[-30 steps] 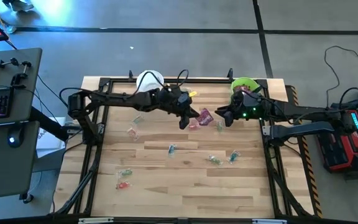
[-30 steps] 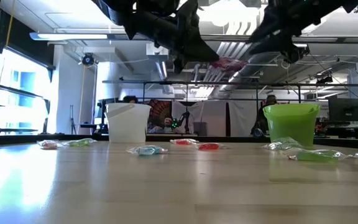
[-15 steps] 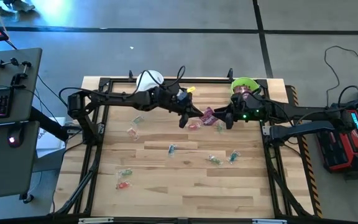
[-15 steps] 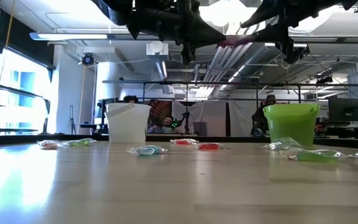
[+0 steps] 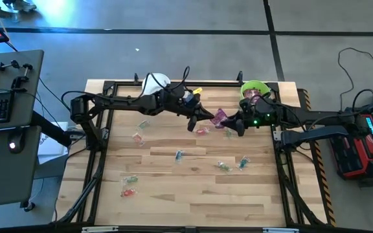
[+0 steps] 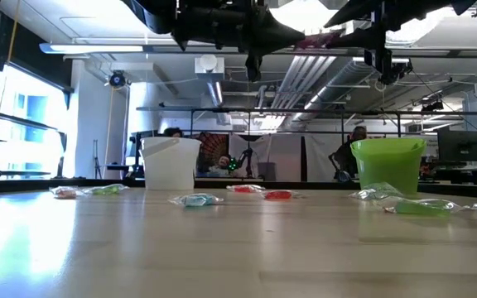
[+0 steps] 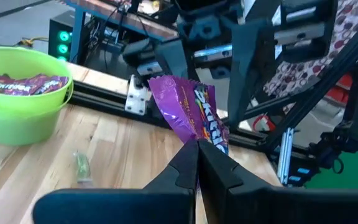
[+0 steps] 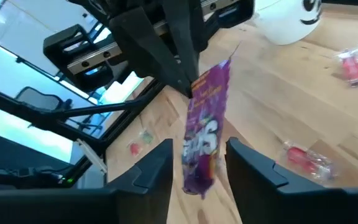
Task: Sort candy by brand, put in halloween buckets
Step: Put the violet candy into the green bucket
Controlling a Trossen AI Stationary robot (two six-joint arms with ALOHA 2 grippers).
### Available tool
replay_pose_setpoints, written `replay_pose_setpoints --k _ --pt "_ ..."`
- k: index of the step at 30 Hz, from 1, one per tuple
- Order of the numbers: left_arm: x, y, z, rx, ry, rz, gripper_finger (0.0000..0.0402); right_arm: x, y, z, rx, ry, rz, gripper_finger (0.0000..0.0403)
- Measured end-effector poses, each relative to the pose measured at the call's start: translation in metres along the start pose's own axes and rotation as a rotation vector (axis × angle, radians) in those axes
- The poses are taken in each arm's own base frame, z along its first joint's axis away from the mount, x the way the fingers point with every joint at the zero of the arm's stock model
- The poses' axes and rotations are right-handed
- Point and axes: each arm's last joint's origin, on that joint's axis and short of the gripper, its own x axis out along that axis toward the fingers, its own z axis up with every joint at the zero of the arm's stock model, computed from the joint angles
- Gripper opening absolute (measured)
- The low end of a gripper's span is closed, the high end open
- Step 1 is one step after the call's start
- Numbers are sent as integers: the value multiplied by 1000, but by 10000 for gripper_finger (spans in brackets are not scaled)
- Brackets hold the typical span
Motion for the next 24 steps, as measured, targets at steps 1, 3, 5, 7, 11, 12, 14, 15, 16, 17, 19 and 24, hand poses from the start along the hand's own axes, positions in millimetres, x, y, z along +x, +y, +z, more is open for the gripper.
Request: replay_pose_setpoints --k 1,3,5,7,11,12,14,15,16,17,19,24 --pt "0 0 1 -3 -10 -3 0 1 0 0 2 -4 5 123" --pt "0 -1 2 -2 -23 -7 0 2 1 1 2 -6 12 102" --pt "0 -1 3 -3 -26 -8 0 5 2 2 -2 -17 23 72" --pt "0 -1 2 -10 -24 -8 0 7 2 2 -16 -21 30 37" --pt "0 -1 2 -15 -22 -6 1 11 4 4 -46 -36 49 14" --pt "0 -1 2 -22 -22 -7 2 12 4 4 -48 -35 53 18" --pt "0 -1 2 -36 -21 -7 9 12 4 4 -48 -34 54 21" --pt "0 -1 2 -37 -22 -7 14 12 4 4 -48 -35 55 20" --pt "0 -1 2 -37 -22 -7 19 12 4 4 -48 -35 56 17" --pt "0 -1 2 -36 -23 -8 26 12 4 4 -50 -34 56 13" --pt "0 -1 3 -36 -24 -8 42 12 4 4 -57 -34 55 7" --pt "-8 -4 10 -8 -32 -6 86 9 9 9 -76 -42 61 7"
